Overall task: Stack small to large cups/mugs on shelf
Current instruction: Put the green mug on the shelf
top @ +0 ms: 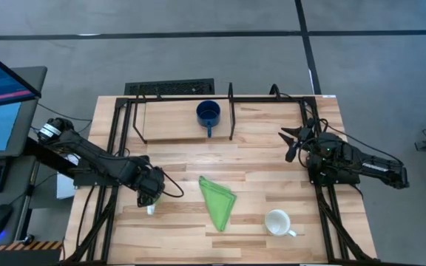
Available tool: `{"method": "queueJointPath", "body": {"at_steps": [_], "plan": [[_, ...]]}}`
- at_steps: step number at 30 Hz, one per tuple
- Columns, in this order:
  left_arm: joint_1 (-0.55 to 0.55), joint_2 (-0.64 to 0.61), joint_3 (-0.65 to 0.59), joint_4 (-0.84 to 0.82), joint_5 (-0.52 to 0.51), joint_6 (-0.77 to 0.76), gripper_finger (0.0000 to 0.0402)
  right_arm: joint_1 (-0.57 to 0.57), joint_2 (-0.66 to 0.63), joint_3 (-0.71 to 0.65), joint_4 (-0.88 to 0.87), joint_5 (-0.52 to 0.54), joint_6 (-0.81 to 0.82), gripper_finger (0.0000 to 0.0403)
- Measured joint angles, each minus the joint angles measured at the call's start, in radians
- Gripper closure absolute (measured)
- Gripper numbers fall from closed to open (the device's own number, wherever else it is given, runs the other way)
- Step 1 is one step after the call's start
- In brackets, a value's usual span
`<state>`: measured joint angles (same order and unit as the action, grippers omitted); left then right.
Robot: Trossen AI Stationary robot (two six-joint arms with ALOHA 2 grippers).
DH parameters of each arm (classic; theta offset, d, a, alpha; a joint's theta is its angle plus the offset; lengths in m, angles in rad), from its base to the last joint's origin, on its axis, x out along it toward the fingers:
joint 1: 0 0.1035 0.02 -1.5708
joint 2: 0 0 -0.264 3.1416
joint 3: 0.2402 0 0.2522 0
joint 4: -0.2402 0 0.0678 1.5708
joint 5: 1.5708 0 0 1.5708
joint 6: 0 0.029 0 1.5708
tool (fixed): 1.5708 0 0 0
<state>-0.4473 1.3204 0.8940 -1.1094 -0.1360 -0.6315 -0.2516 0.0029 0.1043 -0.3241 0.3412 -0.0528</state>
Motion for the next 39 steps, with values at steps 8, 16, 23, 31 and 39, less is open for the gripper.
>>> {"method": "queueJointPath", "body": {"at_steps": [8,16,23,31,39], "plan": [[0.0,0.0,0.0,0.005,-0.002,0.027,0.0397,0.0,0.0,0.0,0.0,0.0,0.0,0.0275],[0.036,0.0,0.0,0.011,0.002,0.119,0.0397,0.0,0.0,0.0,0.0,0.0,0.0,0.0275],[0.097,-0.035,0.024,-0.013,-0.009,0.211,0.0399,0.0,0.0,0.0,0.0,0.0,0.0,0.0275],[0.211,-0.092,0.139,-0.028,0.003,0.364,0.0399,0.0,0.0,0.0,0.0,0.0,0.0,0.0275],[0.436,-0.091,0.35,-0.128,0.017,0.599,0.04,0.0,0.0,0.0,0.0,0.0,0.0,0.0275]]}}
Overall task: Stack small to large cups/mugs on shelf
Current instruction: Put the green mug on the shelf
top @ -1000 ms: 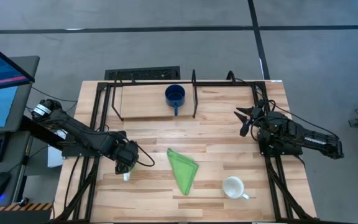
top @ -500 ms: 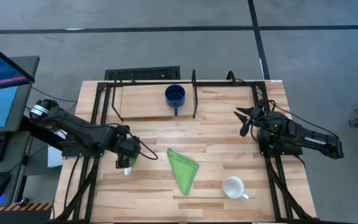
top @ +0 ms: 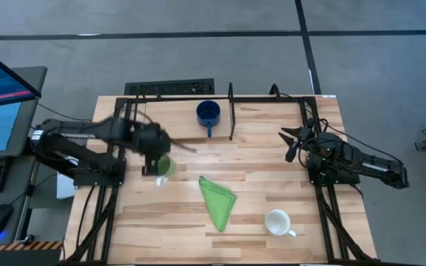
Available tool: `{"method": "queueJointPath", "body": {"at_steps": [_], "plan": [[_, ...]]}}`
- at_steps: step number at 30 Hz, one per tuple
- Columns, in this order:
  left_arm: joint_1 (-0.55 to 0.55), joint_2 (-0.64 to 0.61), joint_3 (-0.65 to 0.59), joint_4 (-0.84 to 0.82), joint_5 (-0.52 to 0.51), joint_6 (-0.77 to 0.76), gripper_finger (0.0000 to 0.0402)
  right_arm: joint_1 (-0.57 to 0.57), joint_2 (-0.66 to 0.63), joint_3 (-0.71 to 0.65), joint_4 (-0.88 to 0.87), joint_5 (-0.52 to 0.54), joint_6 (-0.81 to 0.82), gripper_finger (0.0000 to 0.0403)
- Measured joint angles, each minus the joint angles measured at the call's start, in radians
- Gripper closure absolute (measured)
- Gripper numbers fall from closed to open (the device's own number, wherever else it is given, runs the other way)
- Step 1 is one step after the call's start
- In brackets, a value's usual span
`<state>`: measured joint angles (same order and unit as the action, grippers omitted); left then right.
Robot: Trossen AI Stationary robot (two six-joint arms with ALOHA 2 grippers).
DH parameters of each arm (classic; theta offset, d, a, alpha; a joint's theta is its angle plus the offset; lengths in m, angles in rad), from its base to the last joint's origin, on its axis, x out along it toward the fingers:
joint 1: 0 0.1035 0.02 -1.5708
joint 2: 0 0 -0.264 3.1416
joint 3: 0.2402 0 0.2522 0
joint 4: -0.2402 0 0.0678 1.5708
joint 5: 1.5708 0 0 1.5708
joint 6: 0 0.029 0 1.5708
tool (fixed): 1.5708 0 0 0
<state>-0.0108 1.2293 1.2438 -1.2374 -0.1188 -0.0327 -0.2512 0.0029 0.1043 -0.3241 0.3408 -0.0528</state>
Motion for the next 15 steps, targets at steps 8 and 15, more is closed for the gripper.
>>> {"method": "queueJointPath", "body": {"at_steps": [8,15], "plan": [[0.259,0.009,0.144,-0.025,0.054,0.19,0.04,0.0,0.0,0.0,0.0,0.0,0.0,0.0275],[0.439,0.115,0.203,-0.031,0.061,0.333,0.04,0.0,0.001,0.0,0.0,0.0,0.0,0.0275]]}}
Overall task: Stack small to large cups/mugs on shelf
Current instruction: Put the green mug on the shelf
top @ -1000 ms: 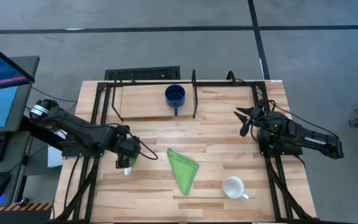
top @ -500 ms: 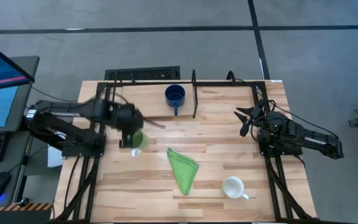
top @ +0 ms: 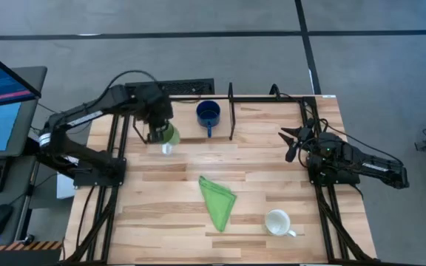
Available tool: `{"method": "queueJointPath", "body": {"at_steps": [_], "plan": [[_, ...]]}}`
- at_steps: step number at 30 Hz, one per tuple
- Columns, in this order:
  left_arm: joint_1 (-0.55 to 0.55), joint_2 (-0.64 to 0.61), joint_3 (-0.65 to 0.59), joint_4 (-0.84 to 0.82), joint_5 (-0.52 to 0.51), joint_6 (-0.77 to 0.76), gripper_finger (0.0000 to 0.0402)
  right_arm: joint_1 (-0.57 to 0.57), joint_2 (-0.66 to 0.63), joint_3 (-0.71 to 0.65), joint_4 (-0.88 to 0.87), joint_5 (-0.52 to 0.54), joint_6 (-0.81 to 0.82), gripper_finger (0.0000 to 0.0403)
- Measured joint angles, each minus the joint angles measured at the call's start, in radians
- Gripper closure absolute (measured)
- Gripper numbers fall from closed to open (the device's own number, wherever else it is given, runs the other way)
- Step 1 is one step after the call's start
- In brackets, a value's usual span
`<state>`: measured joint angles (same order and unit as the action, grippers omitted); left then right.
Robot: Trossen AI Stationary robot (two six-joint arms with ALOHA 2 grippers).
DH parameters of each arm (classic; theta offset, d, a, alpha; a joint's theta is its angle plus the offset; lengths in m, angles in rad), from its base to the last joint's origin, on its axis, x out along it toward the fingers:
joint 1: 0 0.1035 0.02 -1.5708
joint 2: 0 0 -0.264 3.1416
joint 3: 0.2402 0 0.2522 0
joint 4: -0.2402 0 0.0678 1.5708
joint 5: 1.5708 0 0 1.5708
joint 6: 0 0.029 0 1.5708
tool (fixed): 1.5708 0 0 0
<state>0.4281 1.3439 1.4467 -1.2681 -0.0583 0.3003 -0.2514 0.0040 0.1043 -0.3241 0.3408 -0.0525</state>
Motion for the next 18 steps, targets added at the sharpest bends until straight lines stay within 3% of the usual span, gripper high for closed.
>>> {"method": "queueJointPath", "body": {"at_steps": [8,18], "plan": [[0.13,0.222,0.2,-0.026,0.034,0.099,0.04,0.0,0.003,0.0,0.0,-0.003,0.045,0.0275],[0.21,0.471,0.41,-0.127,0.025,0.135,0.04,0.0,0.003,0.0,0.0,-0.003,0.045,0.0275]]}}
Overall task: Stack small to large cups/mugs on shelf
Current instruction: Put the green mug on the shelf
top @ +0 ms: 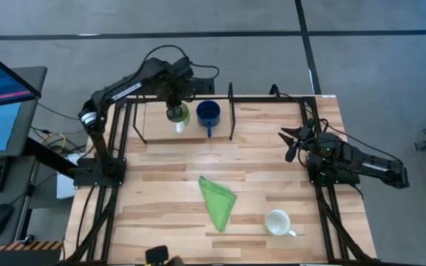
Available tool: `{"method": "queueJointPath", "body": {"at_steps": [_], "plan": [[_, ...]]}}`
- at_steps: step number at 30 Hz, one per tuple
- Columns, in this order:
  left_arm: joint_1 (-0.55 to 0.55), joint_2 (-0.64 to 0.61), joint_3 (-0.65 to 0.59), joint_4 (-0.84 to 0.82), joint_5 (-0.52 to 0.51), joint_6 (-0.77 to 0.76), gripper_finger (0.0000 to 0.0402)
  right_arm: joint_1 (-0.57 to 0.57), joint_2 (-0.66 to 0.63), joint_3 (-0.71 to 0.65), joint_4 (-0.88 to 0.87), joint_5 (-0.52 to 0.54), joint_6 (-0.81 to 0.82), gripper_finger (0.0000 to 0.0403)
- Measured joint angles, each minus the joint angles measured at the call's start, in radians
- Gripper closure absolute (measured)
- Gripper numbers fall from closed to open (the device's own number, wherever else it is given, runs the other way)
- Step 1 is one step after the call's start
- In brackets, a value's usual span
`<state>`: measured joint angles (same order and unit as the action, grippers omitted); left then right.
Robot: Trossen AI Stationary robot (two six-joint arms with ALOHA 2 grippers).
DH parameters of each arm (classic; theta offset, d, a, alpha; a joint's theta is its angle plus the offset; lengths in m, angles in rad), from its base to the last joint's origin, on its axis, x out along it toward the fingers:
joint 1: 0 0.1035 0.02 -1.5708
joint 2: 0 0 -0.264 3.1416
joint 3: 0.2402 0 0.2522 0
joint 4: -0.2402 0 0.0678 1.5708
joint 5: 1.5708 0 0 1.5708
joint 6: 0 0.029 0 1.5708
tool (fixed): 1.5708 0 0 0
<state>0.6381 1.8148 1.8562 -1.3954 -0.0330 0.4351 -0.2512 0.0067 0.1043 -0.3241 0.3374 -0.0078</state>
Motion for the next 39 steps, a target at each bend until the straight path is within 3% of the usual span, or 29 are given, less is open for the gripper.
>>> {"method": "queueJointPath", "body": {"at_steps": [12,19,39], "plan": [[0.077,0.145,0.04,0.024,0.024,0.058,0.04,0.0,0.0,0.0,-0.001,0.0,-0.001,0.0275],[0.097,0.151,0.04,0.101,0.076,0.109,0.04,0.0,0.0,0.0,-0.002,0.0,-0.002,0.0275],[0.104,0.175,0.003,0.068,0.113,0.053,0.04,0.0,0.0,0.0,-0.002,0.0,-0.002,0.0275]]}}
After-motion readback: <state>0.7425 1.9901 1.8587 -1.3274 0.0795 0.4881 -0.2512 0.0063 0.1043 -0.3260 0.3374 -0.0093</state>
